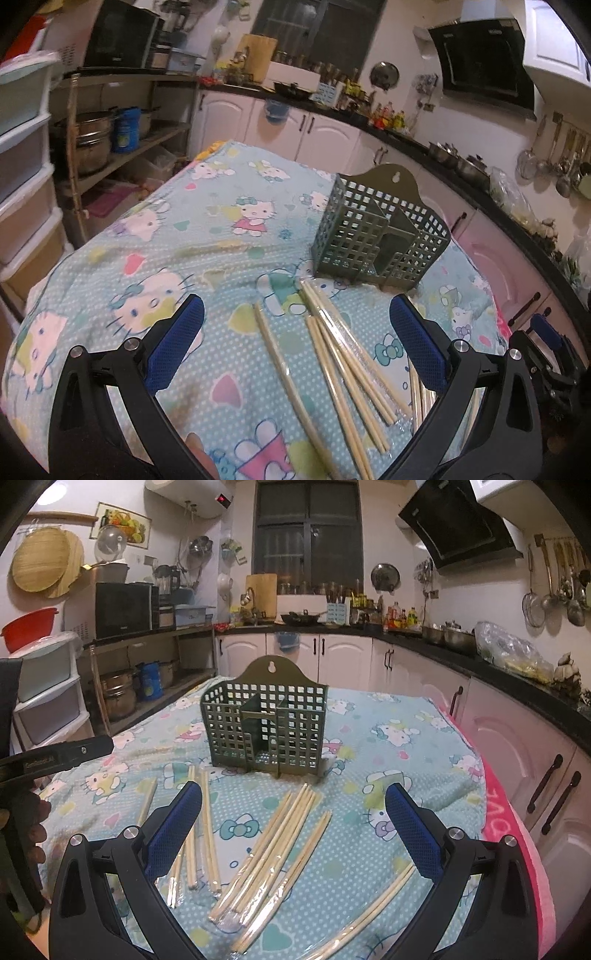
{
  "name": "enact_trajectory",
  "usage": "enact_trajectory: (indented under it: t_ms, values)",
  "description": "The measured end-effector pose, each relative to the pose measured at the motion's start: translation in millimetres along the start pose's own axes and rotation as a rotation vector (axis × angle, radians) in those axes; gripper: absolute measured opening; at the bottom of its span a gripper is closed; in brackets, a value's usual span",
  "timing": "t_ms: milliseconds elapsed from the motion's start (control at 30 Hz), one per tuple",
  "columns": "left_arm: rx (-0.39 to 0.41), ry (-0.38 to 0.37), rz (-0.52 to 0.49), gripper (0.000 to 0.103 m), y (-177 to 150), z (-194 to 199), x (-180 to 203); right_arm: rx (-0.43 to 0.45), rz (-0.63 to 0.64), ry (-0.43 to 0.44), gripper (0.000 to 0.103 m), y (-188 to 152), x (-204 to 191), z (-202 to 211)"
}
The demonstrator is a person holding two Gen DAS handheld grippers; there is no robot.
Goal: Organize utensils
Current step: 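Move both tools toward the wrapped wooden chopsticks on the cloth, then close the left tool on a chopstick while the right tool grasps another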
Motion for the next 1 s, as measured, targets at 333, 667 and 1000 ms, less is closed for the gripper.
enact_trajectory:
  t_ms: [333,667,1000]
  values:
    - [-0.091,-0.062,-0.015,0.091,9.6,-41.4,18.2,-0.091,-0.002,-0.049,0.096,0.4,20.7,-33.8]
    - [-0.219,-0.085,0.001,0.072,-2.6,-88.9,20.4,-0.193,-0.01,-0.063,0.083,-10.6,27.6,-65.2]
    - [-0.317,-0.151,0.115,0.052,-11.3,-127.7,6.4,-0.345,-0.057,-0.047,0.065,-34.5,38.2,-98.5]
Point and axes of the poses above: each gripper's, at about its wrist camera, not at the fingertips, and z roughly against the way its jaws point, x to its right, y to its top, the point moved 10 cm from there along -z, roughly the way its jaws point, and after that the axes turned 8 degrees about -z, right-handed, at the moved point
